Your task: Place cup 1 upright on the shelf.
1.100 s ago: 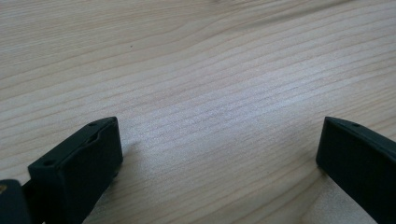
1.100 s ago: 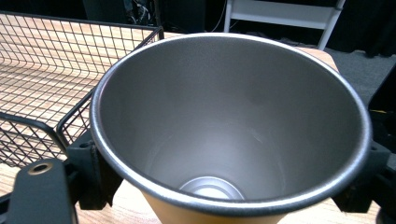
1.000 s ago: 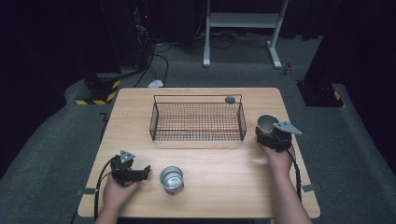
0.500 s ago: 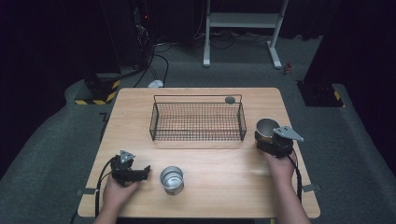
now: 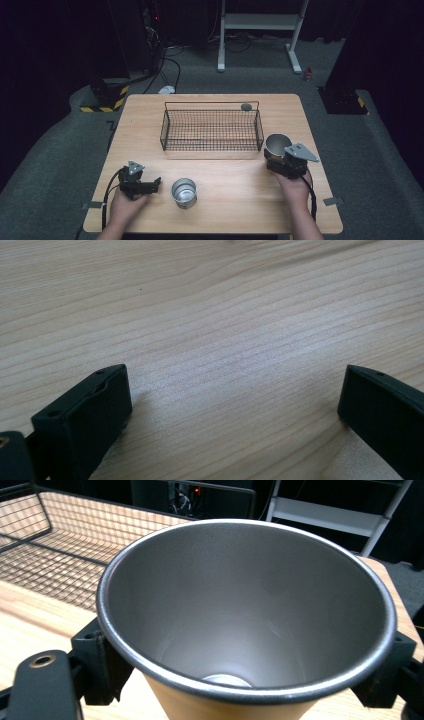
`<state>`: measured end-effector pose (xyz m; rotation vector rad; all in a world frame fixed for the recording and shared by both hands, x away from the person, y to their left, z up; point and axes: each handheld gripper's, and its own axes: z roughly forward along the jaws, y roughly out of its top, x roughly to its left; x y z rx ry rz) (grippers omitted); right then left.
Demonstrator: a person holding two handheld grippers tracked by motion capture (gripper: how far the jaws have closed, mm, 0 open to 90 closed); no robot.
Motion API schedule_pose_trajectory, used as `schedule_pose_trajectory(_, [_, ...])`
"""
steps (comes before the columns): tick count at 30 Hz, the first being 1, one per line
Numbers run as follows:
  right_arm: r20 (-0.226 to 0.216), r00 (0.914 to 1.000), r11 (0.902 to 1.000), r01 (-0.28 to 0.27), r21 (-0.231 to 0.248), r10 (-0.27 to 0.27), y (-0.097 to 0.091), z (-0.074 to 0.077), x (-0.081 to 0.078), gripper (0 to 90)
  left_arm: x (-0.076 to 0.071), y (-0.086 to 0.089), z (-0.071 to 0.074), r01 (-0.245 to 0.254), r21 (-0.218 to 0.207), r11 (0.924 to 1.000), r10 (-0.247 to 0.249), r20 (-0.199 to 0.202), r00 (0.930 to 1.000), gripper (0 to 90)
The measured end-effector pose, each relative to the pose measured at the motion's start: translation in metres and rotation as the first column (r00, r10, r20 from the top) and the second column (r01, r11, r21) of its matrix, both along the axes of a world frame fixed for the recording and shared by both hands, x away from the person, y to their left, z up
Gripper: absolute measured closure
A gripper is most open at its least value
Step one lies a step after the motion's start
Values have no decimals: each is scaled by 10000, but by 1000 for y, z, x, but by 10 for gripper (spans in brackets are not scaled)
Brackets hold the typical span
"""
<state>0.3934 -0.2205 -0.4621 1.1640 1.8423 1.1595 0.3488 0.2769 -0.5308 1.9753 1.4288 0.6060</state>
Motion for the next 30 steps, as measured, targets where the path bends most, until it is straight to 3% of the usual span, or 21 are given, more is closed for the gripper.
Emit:
schedule_pose_trajectory(6, [123, 9999, 10000, -25, -15, 25, 14, 3, -10, 144, 0, 0, 0, 13, 19, 10000, -13, -4, 10000, 12])
schedule_pose_trajectory(9, [-15, 10000, 9997, 42, 223, -42, 19, 2, -13, 144, -1, 1, 0, 4, 50, 10000, -4, -11, 10000, 13])
schedule_pose_trajectory(17, [-184, 9998, 9996, 115, 259, -110, 33, 0, -14, 143, -1, 1, 0, 73, 45, 10000, -72, -33, 10000, 12])
schedule_pose_trajectory(30, [-43, 9997, 9994, 255, 215, -254, 53, 16, -15, 143, -2, 0, 1, 131, 19, 9999, -132, 72, 9999, 39])
